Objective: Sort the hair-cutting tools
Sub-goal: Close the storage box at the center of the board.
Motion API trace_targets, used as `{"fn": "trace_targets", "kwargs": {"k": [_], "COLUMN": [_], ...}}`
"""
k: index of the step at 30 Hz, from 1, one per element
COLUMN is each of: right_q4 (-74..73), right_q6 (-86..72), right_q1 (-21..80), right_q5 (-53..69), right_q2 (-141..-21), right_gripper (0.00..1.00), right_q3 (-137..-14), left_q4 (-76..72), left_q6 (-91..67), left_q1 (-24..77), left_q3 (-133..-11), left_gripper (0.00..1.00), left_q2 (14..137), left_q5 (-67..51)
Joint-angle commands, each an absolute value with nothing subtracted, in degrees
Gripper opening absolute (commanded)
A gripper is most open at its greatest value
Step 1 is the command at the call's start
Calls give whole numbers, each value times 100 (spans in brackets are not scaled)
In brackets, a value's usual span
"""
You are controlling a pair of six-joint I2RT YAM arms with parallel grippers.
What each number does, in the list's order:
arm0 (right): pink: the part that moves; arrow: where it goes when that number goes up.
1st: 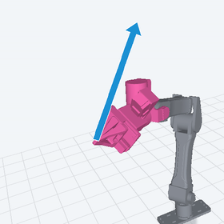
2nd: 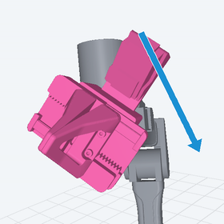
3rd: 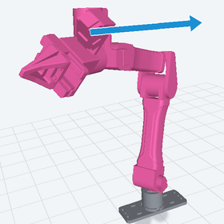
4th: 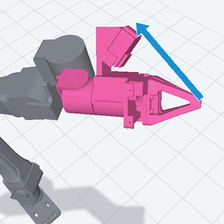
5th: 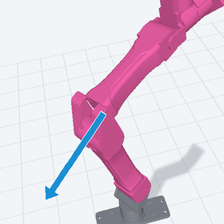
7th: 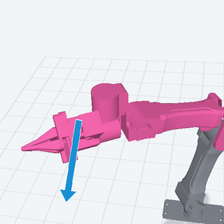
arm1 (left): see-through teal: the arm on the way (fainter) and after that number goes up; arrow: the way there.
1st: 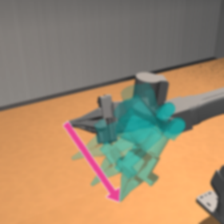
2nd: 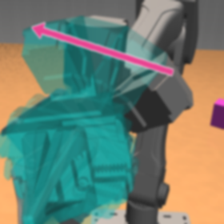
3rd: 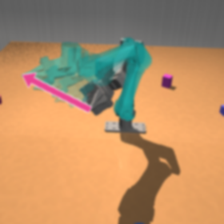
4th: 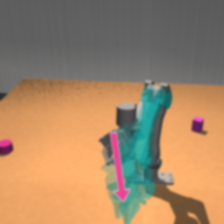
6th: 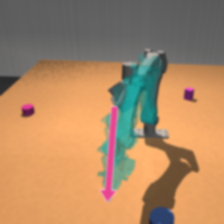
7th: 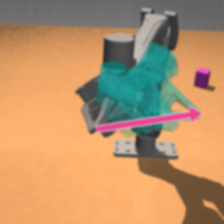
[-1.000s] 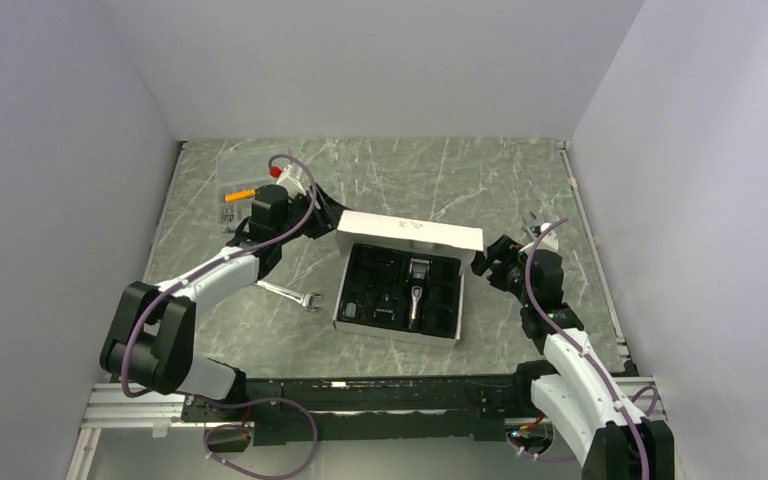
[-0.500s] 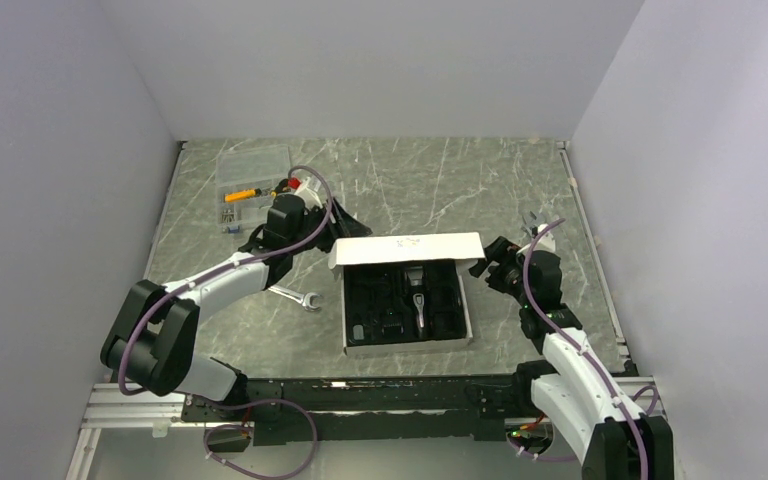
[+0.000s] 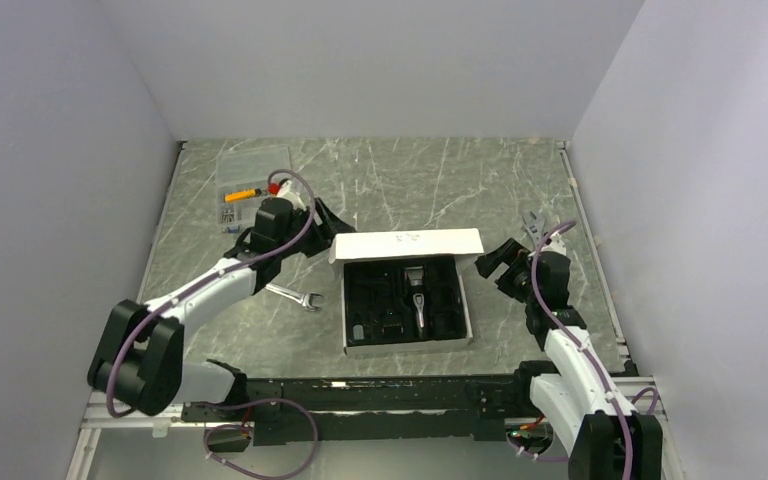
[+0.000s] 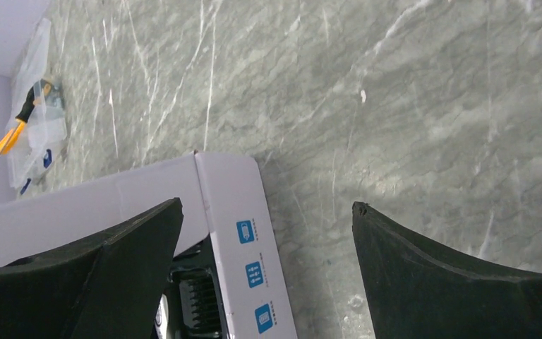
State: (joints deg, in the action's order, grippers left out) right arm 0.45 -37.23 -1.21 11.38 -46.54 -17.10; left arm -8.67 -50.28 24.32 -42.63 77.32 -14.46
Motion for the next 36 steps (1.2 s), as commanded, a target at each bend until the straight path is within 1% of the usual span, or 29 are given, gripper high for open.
{"fn": "trace_targets", "kwargs": {"k": [1, 9, 13, 18, 24, 30, 33, 36], "right_q4": [163, 323, 281, 295, 393, 754, 707, 411], "right_q6": [-3864, -4138, -4290, -4610, -5197, -5722, -5676, -5541], "right_q1": [-143, -141, -89, -20, 722, 1417, 1477, 1470], "right_q5": [1438, 1570, 1667, 1871, 1704, 1334, 1219, 1071], "right_q2": [-4653, -4775, -4618, -4481, -4255, -4385, -4442, -4310], "right_gripper": [93, 90, 89, 89, 88, 88, 89, 90], "right_q3": [-1519, -1045, -950, -736, -509, -437, -532, -681], "left_q4": [-577, -729, -894, -901, -940, -1014, -887, -571], "left_q6": [-4996, -5155, -5300, -5326, -5343, -5339, -5291, -5228], "left_q1": [2386, 2664, 2741, 2773, 2774, 2743, 2593, 2218], "left_q3": [-3884, -3245, -3078, -3184, -3457, -3795, -3974, -3956], "left_gripper": [73, 71, 70, 70, 71, 72, 72, 76], "left_q2": [7113, 6831, 6751, 6708, 7081, 7530, 7632, 7361], "left_q5": [-1043, -1332, -1422, -1390, -1473, -1386, -1325, -976]}}
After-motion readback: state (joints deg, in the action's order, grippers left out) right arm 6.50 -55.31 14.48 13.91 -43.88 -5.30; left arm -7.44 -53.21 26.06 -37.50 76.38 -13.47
